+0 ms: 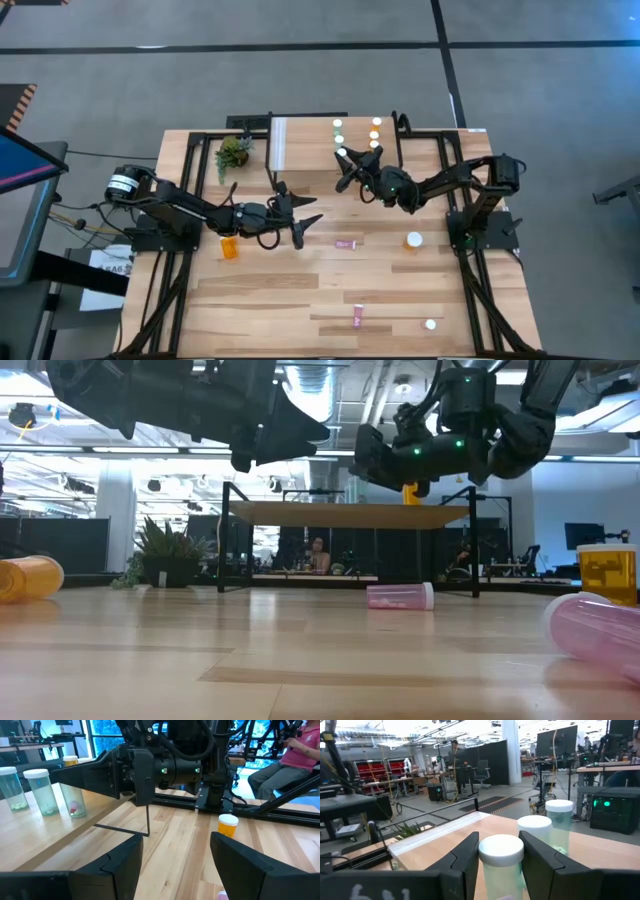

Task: Pick and place medicine bottles onto shelf by color
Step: Put the blue pill bottle on the shelf aligned with the other blue pill bottles, then put the top pink pill bottle on the shelf

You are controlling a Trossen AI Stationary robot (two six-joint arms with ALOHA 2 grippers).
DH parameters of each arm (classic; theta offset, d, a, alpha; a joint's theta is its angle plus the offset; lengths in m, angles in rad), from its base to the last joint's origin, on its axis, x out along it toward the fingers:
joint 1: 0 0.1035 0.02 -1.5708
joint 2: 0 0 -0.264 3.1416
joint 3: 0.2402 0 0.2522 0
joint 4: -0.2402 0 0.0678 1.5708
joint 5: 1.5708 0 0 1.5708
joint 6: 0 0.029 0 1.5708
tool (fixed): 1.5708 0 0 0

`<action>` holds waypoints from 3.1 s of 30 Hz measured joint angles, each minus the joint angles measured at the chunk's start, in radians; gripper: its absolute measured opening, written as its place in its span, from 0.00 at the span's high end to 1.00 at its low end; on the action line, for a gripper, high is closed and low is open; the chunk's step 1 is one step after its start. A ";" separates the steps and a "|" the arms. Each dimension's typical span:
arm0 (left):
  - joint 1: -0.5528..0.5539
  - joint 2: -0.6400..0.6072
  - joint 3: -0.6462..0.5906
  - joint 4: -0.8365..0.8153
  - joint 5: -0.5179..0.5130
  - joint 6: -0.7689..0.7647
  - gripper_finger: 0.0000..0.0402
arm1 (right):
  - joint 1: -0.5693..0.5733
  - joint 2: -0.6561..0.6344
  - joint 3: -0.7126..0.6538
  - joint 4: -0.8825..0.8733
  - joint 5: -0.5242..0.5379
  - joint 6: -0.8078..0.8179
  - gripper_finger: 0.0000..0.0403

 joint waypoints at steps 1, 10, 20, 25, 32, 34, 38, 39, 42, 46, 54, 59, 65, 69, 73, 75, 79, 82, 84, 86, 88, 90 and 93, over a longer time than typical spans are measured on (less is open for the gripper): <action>0.000 0.000 0.000 0.000 0.000 0.000 0.45 | 0.000 0.000 0.000 0.000 -0.001 0.000 0.64; 0.000 0.000 0.000 0.000 0.000 0.006 0.45 | -0.005 0.000 0.024 -0.041 -0.005 0.000 0.64; 0.000 0.000 0.000 0.000 0.000 0.006 0.45 | -0.005 0.000 0.029 -0.064 -0.006 0.002 0.64; 0.000 0.000 0.000 0.000 0.000 0.006 0.45 | -0.005 0.000 0.029 -0.065 -0.006 0.002 0.62; 0.000 0.000 0.000 0.000 0.000 0.006 0.45 | -0.005 0.000 0.029 -0.066 -0.016 0.000 0.61; 0.000 0.000 0.000 0.000 0.000 0.006 0.45 | -0.005 0.000 0.029 -0.066 -0.034 0.000 0.60; 0.000 0.000 0.000 0.000 0.000 0.006 0.45 | -0.005 0.000 0.029 -0.067 -0.046 0.000 0.57; 0.000 0.000 0.000 0.000 0.000 0.006 0.45 | -0.005 0.000 0.029 -0.067 -0.046 -0.001 0.56; 0.000 0.000 0.000 0.000 0.000 0.005 0.45 | -0.005 0.000 0.029 -0.067 -0.048 -0.006 0.53; 0.000 0.000 0.000 0.000 0.000 0.005 0.45 | -0.005 0.000 0.029 -0.067 -0.048 -0.009 0.49; 0.000 0.000 0.000 -0.003 0.000 -0.001 0.45 | -0.005 -0.020 0.029 -0.068 -0.047 -0.032 0.46; 0.000 0.000 0.000 -0.011 0.000 -0.002 0.45 | -0.005 -0.070 0.029 -0.113 -0.047 -0.041 0.46; 0.000 0.000 0.000 -0.014 0.000 -0.004 0.45 | 0.007 -0.143 0.029 -0.210 -0.028 -0.055 0.46; 0.000 0.000 0.000 -0.018 0.006 -0.011 0.45 | 0.042 -0.215 0.029 -0.268 -0.026 -0.075 0.46; 0.004 0.000 0.000 -0.027 0.050 -0.030 0.45 | 0.088 -0.291 0.029 -0.321 -0.026 -0.138 0.46; 0.005 0.000 0.000 -0.032 0.073 -0.030 0.45 | 0.116 -0.331 0.029 -0.365 -0.026 -0.179 0.46; 0.005 0.000 0.000 -0.040 0.125 -0.030 0.45 | 0.199 -0.418 0.029 -0.501 -0.028 -0.267 0.46; 0.004 0.000 0.000 -0.054 0.189 -0.030 0.45 | 0.275 -0.485 0.029 -0.654 -0.032 -0.278 0.46; 0.001 0.000 0.000 -0.067 0.239 -0.036 0.45 | 0.327 -0.528 0.029 -0.777 -0.062 -0.263 0.46; -0.003 0.000 0.000 -0.083 0.277 -0.042 0.45 | 0.380 -0.562 0.029 -0.900 -0.114 -0.225 0.46; -0.011 0.000 0.000 -0.099 0.294 -0.047 0.45 | 0.429 -0.592 0.029 -1.037 -0.179 -0.161 0.46; -0.020 0.000 0.000 -0.112 0.300 -0.053 0.45 | 0.473 -0.606 0.029 -1.163 -0.245 -0.073 0.46; -0.032 0.000 0.000 -0.113 0.304 -0.053 0.45 | 0.544 -0.600 0.013 -1.257 -0.268 0.071 0.46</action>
